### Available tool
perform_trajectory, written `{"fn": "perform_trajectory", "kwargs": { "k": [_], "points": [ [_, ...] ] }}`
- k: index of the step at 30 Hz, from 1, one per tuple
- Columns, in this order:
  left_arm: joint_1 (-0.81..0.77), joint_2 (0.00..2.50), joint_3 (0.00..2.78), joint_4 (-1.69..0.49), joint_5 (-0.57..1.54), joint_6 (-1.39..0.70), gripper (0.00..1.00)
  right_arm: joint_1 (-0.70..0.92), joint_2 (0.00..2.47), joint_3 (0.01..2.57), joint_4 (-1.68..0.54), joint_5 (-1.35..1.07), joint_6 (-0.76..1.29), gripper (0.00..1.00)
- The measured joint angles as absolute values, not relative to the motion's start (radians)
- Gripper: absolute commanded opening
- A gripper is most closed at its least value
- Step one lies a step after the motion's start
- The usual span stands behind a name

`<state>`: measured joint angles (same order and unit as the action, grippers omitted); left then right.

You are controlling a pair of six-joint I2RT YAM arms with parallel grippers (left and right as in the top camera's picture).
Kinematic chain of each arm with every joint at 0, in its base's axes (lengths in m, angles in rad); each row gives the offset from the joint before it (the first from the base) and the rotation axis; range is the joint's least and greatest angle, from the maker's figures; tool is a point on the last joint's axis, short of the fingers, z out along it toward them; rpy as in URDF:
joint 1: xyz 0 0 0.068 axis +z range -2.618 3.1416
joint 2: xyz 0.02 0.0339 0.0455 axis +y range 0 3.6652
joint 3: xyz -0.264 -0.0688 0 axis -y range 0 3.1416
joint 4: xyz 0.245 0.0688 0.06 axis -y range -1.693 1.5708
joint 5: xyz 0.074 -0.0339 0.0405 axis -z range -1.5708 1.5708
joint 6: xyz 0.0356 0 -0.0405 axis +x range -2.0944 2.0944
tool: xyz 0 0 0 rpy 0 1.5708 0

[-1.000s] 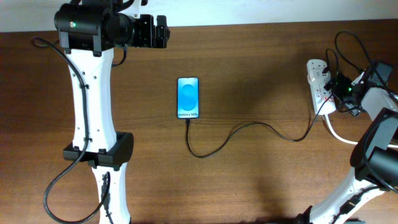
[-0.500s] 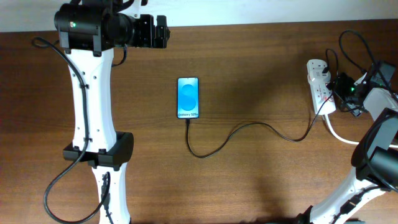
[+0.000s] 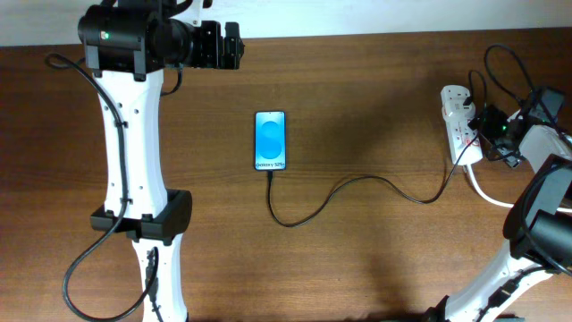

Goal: Plug charger to phone and switch on socket

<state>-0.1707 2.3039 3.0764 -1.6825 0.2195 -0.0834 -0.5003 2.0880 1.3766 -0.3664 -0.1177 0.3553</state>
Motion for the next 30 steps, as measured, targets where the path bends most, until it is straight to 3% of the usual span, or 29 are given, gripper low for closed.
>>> {"fn": "perform_trajectory", "kwargs": {
  "k": [15, 21, 26, 30],
  "points": [
    [-0.171, 2.304, 3.076, -1.682, 0.220, -0.083, 0.99, -0.499, 2.088, 1.385, -0.392, -0.166, 0.318, 1.00],
    [-0.171, 2.304, 3.076, -1.683, 0.220, -0.083, 0.99, -0.566, 2.033, 1.605, -0.801, -0.090, 0.303, 1.00],
    [-0.171, 2.304, 3.076, -1.683, 0.220, -0.083, 0.99, -0.582, 1.613, 1.755, -1.068, -0.188, 0.271, 0.98],
    [-0.171, 2.304, 3.076, -1.682, 0.219, -0.083, 0.99, -0.398, 1.266, 1.766, -1.210, -0.358, 0.156, 0.98]
  ]
}}
